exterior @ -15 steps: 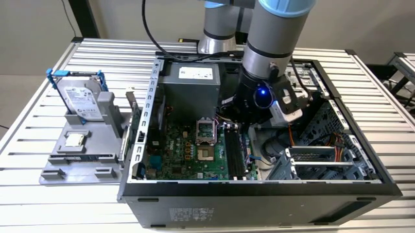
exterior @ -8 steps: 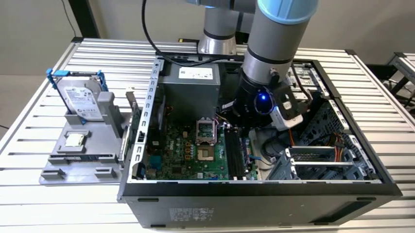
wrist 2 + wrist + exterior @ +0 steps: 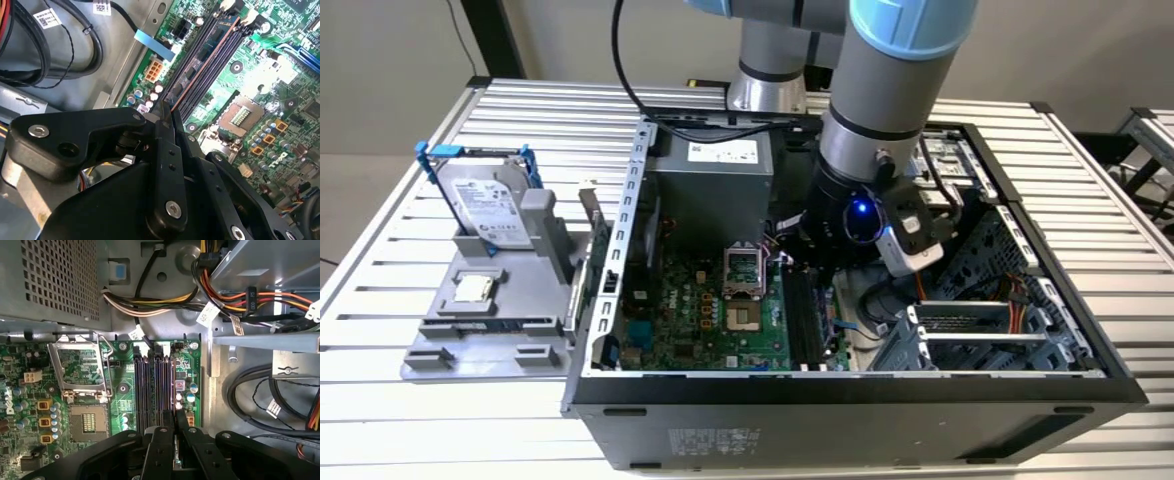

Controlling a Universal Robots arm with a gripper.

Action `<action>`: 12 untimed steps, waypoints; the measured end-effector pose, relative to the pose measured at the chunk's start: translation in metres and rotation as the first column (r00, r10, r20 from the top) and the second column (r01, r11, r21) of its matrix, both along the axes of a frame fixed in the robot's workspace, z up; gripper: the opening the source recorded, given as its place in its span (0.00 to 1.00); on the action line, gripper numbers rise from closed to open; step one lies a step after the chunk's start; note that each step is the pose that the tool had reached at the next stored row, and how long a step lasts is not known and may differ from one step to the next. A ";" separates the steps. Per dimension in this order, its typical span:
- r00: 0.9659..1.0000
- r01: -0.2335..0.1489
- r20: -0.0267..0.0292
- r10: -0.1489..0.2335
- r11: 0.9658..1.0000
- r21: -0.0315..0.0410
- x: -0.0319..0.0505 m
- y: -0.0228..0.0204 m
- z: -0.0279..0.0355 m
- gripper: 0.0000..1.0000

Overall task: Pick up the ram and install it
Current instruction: 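Insert the ram into the slot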

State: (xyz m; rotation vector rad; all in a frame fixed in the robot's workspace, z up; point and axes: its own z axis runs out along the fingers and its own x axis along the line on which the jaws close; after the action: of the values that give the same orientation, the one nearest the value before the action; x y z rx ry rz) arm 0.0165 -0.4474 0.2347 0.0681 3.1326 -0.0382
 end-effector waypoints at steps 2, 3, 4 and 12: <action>1.000 0.000 0.000 0.000 1.000 0.000 0.0000 0.0000 0.0000 0.00; 1.000 0.000 0.000 0.000 1.000 0.000 0.0000 -0.0003 -0.0001 0.00; 1.000 0.000 0.000 0.000 1.000 0.000 0.0000 -0.0009 -0.0001 0.00; 1.000 -0.005 0.000 0.005 1.000 0.000 -0.0001 -0.0025 -0.0036 0.00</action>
State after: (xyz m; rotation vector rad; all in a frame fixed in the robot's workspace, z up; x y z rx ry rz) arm 0.0164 -0.4499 0.2312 0.0597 3.1329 -0.0387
